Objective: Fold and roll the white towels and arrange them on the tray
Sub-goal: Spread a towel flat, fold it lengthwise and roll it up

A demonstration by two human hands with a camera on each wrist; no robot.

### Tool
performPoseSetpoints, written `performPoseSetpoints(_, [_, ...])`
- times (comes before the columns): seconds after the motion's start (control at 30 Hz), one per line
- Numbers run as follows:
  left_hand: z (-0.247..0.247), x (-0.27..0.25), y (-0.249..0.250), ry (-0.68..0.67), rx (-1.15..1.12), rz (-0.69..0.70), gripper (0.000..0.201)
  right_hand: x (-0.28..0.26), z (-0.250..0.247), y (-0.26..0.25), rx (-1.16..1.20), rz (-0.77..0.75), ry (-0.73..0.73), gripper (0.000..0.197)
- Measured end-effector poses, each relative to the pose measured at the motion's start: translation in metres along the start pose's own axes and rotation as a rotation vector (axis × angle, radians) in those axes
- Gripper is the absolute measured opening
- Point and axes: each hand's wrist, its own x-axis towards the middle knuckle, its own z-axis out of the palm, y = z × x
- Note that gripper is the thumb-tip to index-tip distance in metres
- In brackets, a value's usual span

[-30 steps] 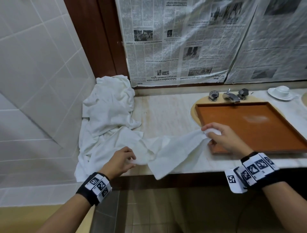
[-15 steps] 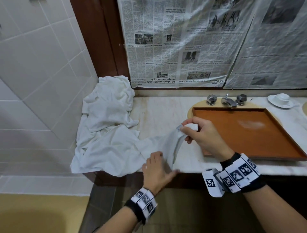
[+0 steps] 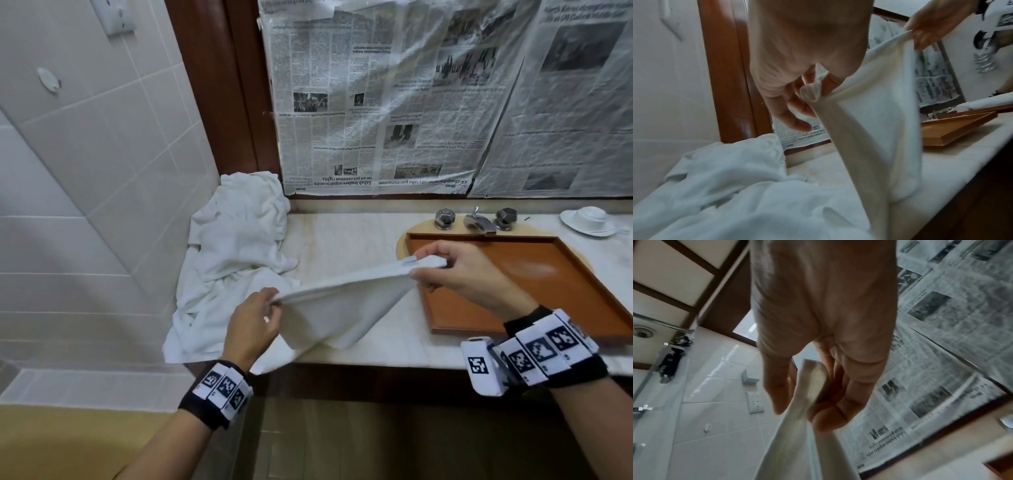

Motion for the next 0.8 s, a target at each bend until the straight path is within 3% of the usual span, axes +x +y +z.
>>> performPoseSetpoints(0.13, [0.006,0.017,-0.023,-0.147,0.029,-0.101,0.02,0.018,0.021,0.047,-0.145,0.07,-0.055,0.037])
performPoseSetpoints(0.27, [0.032,0.033,-0.043,-0.32,0.173,-0.157,0.024,0.044,0.06,0.099,-0.382,0.032,0.045,0.005])
performPoseSetpoints(0.4, [0.065,0.038,-0.055,-0.472,0.228,-0.159,0.025,0.059,0.096,0.149,-0.59,0.117,-0.014,0.025])
performPoseSetpoints(0.63, [0.104,0.04,-0.075,-0.518,0.158,-0.148,0.012,0.059,0.124,0.198,-0.528,0.19,-0.078,0.025])
performPoseSetpoints(0.8, [0.11,0.024,-0.06,-0.534,0.25,-0.077,0.018,0.048,0.124,0.205,-0.478,0.244,-0.06,0.024])
